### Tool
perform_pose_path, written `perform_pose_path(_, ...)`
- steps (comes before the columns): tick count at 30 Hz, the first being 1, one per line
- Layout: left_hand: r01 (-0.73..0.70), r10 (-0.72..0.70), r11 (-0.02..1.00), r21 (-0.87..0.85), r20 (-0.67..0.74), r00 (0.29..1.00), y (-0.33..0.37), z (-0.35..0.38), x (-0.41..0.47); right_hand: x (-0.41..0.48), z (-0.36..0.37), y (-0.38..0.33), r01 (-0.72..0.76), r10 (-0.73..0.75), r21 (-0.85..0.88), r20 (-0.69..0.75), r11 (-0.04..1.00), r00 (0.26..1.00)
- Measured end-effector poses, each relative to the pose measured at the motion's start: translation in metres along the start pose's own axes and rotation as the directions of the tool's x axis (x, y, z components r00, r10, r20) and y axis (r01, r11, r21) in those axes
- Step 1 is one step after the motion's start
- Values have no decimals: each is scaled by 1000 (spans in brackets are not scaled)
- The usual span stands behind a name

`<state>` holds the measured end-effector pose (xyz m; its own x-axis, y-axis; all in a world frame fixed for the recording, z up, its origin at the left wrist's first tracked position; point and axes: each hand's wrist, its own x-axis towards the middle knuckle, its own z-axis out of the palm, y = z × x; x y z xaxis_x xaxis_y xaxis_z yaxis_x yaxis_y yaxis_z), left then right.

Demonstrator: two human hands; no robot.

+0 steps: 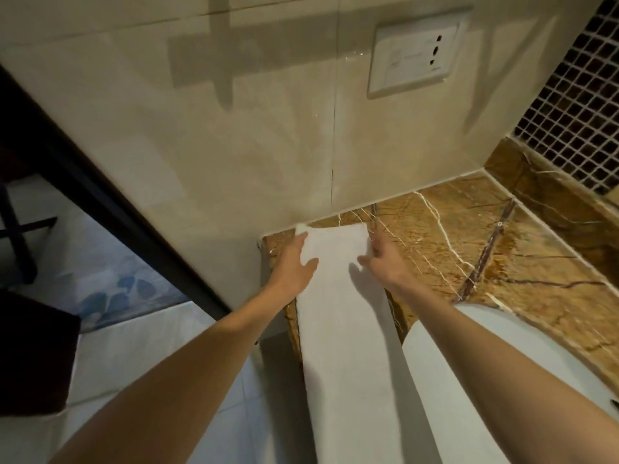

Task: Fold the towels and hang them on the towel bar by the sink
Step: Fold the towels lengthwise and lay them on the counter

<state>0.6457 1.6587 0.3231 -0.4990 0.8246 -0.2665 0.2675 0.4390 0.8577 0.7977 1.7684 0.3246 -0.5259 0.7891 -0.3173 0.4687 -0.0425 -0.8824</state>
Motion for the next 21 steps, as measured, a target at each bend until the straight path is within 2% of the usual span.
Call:
perform_pose_path(2,5,-16,989,146,71,997,-15,9,-16,-9,3,13,27,-18,-225,43,974,999)
perform_pose_path(3,-23,2,974,223,93,996,-24,13,-24,-17,5,20,67,-45,-390,64,918,997)
perform_pose_path(5,-110,66,902,417,118,991,-39,24,-44,-36,9,35,193,-137,-664,136,722,981)
perform_pose_path(7,-202,150,733,650,135,979,-51,38,-61,-55,16,48,285,-193,-784,213,552,958)
perform_pose_path(9,-238,197,562,792,151,969,-58,51,-76,-72,23,59,298,-199,-836,231,460,953)
perform_pose_path(11,-244,208,481,842,161,965,-63,63,-88,-86,28,68,287,-188,-870,228,402,955)
perform_pose_path(17,-242,164,419,875,189,968,-76,80,-106,-103,31,84,262,-129,-889,230,375,965)
perform_pose_path(21,-262,155,455,851,213,965,-74,77,-106,-107,32,85,249,-119,-884,219,396,968)
